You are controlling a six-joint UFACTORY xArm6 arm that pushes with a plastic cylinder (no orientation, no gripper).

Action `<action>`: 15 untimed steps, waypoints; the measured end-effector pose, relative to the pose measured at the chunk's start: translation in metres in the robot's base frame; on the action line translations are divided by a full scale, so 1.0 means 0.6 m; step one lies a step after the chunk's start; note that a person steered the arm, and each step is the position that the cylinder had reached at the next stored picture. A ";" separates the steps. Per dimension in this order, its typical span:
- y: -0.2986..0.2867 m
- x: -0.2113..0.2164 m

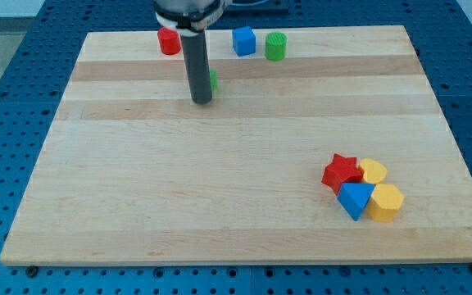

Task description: Place heart in between the hexagon and the triangle

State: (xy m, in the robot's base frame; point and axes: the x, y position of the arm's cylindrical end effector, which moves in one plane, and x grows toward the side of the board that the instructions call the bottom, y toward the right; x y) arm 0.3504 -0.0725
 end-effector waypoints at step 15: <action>0.096 -0.225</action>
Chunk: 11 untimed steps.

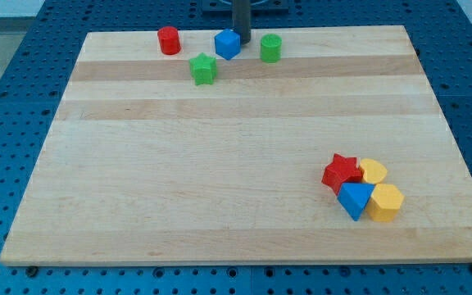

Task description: Place heart in between the hexagon and the triangle

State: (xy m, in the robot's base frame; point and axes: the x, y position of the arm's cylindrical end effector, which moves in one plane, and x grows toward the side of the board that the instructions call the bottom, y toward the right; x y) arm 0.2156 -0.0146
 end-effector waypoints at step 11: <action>0.358 0.568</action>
